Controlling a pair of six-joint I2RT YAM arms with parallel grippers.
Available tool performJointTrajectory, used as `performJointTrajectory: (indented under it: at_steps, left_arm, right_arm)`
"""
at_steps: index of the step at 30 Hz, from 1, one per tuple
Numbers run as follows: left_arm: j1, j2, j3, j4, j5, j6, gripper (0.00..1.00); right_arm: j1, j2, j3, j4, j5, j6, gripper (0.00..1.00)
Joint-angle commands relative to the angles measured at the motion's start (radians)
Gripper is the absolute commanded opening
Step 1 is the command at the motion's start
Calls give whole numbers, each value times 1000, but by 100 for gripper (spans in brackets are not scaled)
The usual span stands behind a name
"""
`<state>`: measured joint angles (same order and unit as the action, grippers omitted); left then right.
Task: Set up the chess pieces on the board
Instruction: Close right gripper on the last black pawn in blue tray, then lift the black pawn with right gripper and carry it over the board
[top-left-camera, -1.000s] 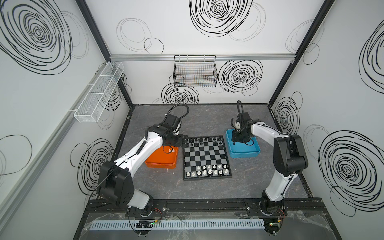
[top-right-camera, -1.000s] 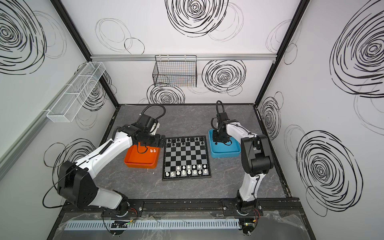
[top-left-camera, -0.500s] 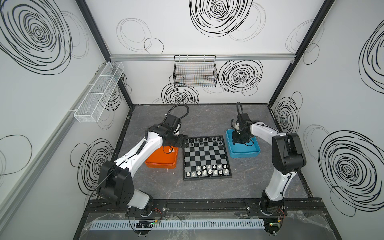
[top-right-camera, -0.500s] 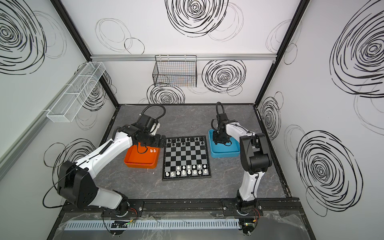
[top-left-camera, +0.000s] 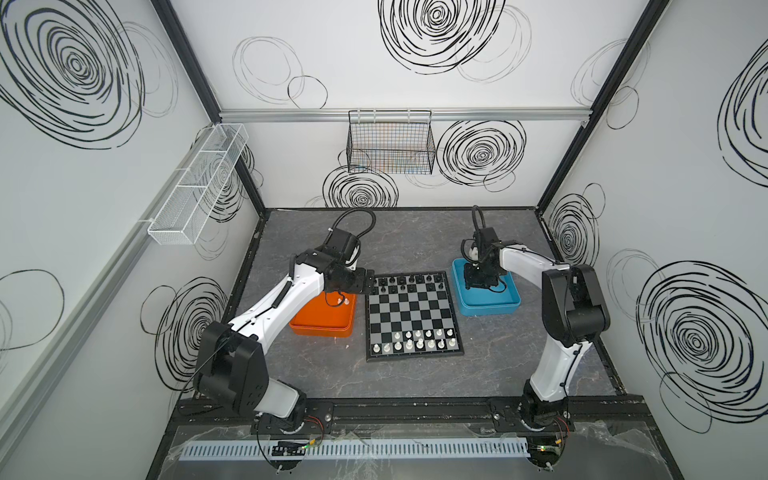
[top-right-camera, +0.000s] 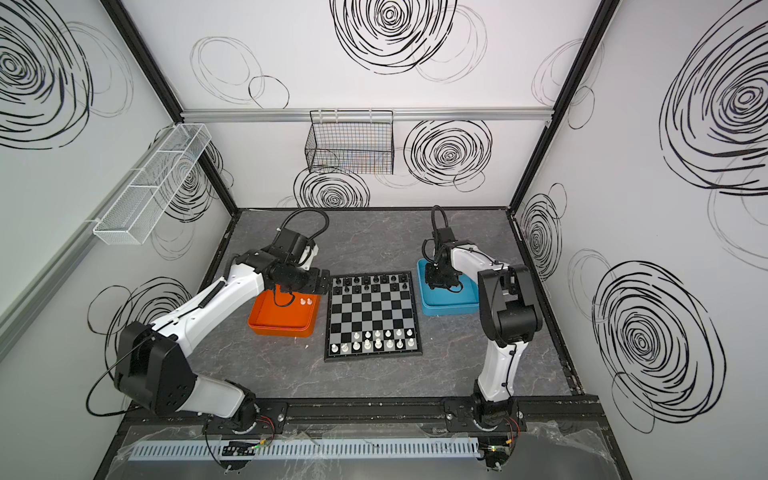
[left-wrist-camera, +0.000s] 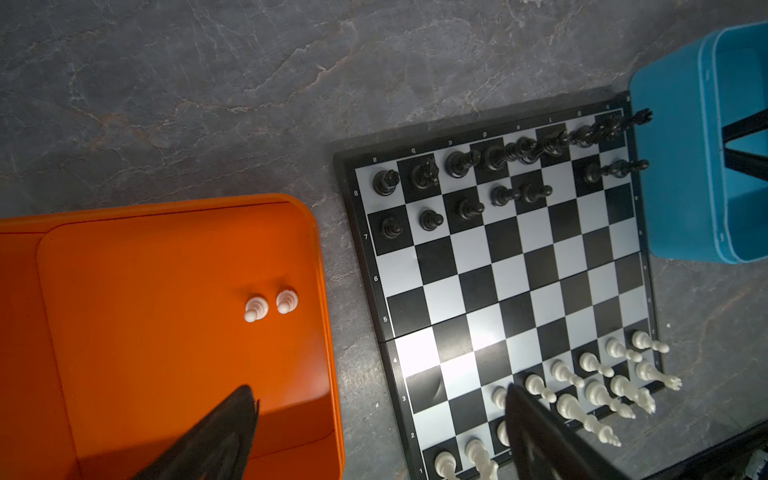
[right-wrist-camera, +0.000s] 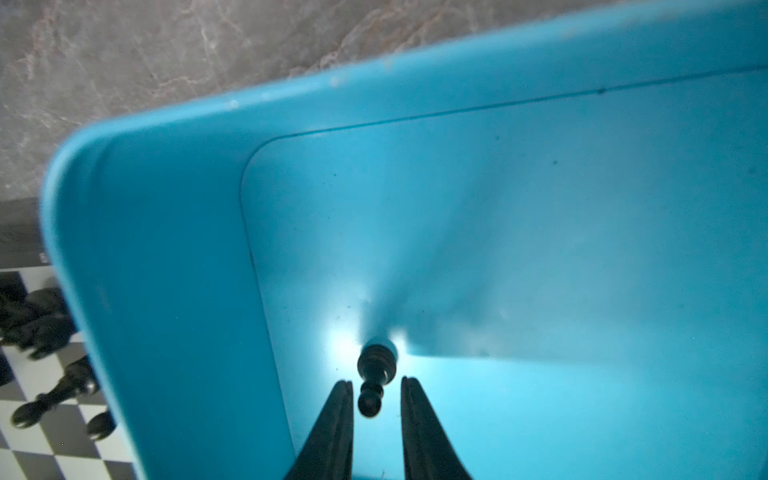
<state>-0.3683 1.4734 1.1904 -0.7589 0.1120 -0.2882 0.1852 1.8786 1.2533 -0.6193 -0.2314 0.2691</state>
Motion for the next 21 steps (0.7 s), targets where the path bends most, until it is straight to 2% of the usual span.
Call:
performJointTrajectory:
  at_steps: [1, 21]
  left_arm:
    - [12, -11, -13, 16, 8, 1, 96]
    - [16, -6, -17, 24, 23, 3, 96]
  right_arm:
    - [5, 16, 18, 2, 13, -6, 24]
    - [8, 2, 40, -18, 36, -13, 12]
